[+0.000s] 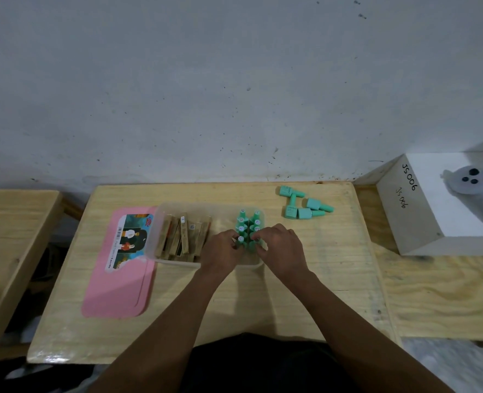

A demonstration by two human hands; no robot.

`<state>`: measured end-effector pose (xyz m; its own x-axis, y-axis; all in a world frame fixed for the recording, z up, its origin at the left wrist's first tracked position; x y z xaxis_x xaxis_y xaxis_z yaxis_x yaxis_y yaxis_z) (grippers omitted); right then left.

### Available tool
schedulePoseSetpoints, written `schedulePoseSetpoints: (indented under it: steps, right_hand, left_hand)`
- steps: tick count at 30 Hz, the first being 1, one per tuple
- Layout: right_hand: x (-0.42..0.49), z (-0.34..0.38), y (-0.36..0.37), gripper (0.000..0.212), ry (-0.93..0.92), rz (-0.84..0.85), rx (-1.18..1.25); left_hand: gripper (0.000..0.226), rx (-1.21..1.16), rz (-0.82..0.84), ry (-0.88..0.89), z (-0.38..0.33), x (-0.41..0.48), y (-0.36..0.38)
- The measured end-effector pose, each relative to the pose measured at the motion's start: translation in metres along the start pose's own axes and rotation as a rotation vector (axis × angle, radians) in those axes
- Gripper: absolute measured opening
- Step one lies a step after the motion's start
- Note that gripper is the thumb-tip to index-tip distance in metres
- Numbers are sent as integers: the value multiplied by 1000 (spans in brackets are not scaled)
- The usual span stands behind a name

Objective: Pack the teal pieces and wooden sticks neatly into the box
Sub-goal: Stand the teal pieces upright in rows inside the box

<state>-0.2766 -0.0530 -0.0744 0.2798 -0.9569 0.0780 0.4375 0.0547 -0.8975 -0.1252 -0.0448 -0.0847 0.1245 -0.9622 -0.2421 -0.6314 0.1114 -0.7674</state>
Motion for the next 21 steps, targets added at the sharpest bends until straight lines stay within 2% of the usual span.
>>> schedulePoseSetpoints:
  steps: [7, 11, 16, 18, 21]
  right_hand:
    - [-3, -18, -15, 17, -40, -21, 202]
    - [-10, -61, -34, 18, 146, -53, 263]
    - [-16, -131, -48, 25, 451, -47, 272]
    - [-15, -151, -50, 26, 504, -49, 265]
    - [-8, -170, -51, 28, 542, -75, 274]
  left_hand:
    - [23, 12, -43, 8, -1, 1, 2]
    - [25, 8, -74, 10, -10, -2, -6]
    - [20, -55, -271, 176, -50, -1, -23]
    - [17, -98, -258, 211, -69, 7, -23]
    - [16, -142, -149, 241, -93, 29, -11]
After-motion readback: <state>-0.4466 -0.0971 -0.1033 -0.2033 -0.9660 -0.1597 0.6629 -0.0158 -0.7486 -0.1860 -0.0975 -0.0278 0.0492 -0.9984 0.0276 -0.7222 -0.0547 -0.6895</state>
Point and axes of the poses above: each hand's wrist, its own x-axis towards the middle knuckle, its own y-axis out of the palm, z = x × y, the point moved 3 cm from there along x, towards the middle knuckle
